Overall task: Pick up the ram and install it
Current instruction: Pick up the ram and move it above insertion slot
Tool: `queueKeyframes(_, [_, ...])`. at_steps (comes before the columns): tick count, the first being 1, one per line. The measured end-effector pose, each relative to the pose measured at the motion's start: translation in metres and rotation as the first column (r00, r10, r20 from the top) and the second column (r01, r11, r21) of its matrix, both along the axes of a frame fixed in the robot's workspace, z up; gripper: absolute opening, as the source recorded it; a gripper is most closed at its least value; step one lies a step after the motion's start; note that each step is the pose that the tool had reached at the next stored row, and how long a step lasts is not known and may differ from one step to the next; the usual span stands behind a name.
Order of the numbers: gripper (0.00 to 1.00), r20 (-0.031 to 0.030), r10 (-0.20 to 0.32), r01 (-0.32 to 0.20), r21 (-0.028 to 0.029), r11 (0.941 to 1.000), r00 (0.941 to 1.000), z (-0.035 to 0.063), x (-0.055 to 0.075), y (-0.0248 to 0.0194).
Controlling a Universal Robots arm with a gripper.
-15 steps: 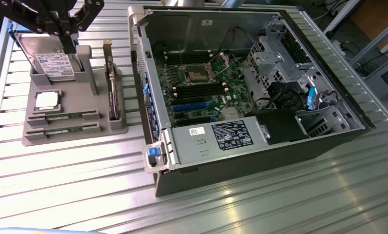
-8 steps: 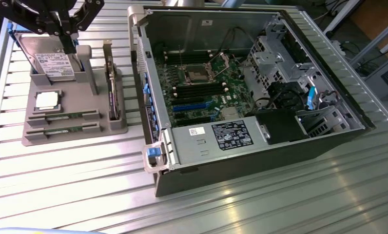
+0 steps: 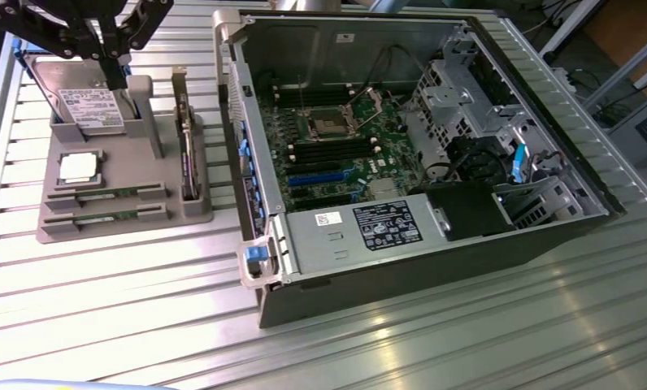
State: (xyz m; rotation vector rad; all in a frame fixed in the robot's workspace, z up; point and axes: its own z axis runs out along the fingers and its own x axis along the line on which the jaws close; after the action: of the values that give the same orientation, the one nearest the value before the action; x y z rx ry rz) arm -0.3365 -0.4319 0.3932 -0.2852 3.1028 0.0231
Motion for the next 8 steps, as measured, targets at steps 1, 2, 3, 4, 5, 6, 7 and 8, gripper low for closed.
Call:
queueKeyframes(1, [0.1, 0.0, 0.009, -0.009, -0.0001, 1.0, 1.0, 0.0, 0.0, 0.0])
queueKeyframes(2, [0.1, 0.0, 0.015, -0.015, -0.0001, 0.9999, 0.9999, 0.0, 0.0, 0.0])
queueKeyframes(3, [0.1, 0.0, 0.023, -0.023, -0.0002, 0.9997, 0.9997, 0.0, 0.0, 0.0])
queueKeyframes(4, [0.1, 0.0, 0.029, -0.029, -0.0002, 0.9996, 0.9996, 0.0, 0.0, 0.0])
queueKeyframes(5, [0.1, 0.0, 0.039, -0.039, -0.0002, 0.9992, 0.9992, 0.0, 0.0, 0.0])
queueKeyframes(6, [0.1, 0.0, 0.047, -0.047, -0.0002, 0.9989, 0.9989, 0.0, 0.0, 0.0])
queueKeyframes(7, [0.1, -0.0001, 0.06, -0.06, -0.0002, 0.9982, 0.9982, 0.0, 0.0, 0.0])
queueKeyframes(8, [0.1, -0.0001, 0.071, -0.071, -0.0002, 0.9975, 0.9975, 0.0, 0.0, 0.0])
